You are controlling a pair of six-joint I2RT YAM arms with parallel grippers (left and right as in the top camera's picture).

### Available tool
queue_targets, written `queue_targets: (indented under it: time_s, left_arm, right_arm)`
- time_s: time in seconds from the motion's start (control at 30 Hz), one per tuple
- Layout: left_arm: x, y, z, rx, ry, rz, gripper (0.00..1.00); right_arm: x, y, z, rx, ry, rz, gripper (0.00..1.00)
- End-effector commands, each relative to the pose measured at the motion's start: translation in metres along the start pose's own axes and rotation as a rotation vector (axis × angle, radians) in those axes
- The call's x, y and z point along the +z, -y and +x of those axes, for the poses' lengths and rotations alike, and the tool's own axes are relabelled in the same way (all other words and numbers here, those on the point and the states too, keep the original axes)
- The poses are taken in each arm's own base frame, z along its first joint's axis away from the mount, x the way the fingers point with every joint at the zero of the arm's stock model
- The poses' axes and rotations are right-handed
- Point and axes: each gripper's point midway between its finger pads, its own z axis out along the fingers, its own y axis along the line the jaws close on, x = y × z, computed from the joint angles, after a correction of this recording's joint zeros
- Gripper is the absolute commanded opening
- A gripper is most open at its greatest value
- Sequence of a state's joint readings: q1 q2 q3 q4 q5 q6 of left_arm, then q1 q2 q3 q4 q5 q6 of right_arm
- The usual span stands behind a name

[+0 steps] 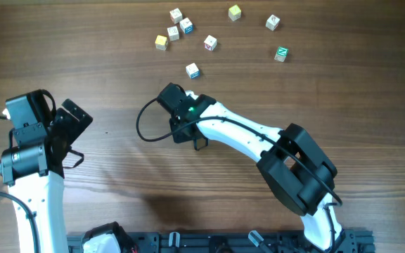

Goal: Form a circle
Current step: 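Open the right gripper and raise it off the Y block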

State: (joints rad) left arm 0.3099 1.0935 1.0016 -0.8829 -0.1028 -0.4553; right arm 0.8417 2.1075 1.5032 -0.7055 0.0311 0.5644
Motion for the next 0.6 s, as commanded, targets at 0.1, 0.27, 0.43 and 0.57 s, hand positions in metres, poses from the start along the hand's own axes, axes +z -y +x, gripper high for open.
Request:
queue_targets:
  time_s: [0.1,0.27,0.43,0.57]
  left_arm:
    - [0.0000,0.0002,-0.0004,-0.013,-0.002,0.006,1.00]
    - [0.0000,0.0002,-0.0004,-0.013,-0.002,0.006,1.00]
    - [0.0000,0.0002,-0.0004,-0.013,-0.002,0.006,1.00]
    - [0.0000,0.0003,-0.0004,-0.014,-0.001,0.006,1.00]
  right_arm:
    - [0.0017,0.0000,-0.0027,0.009,0.029,0.009,0.05]
    - [0.0037,-0.0009,-0.0051,0.008,0.043,0.001,0.04]
    - [0.0036,0.0018,-0.0080,0.012,0.055,0.012,0.04]
    - [0.0035,0.0026,-0.0093,0.012,0.062,0.017,0.05]
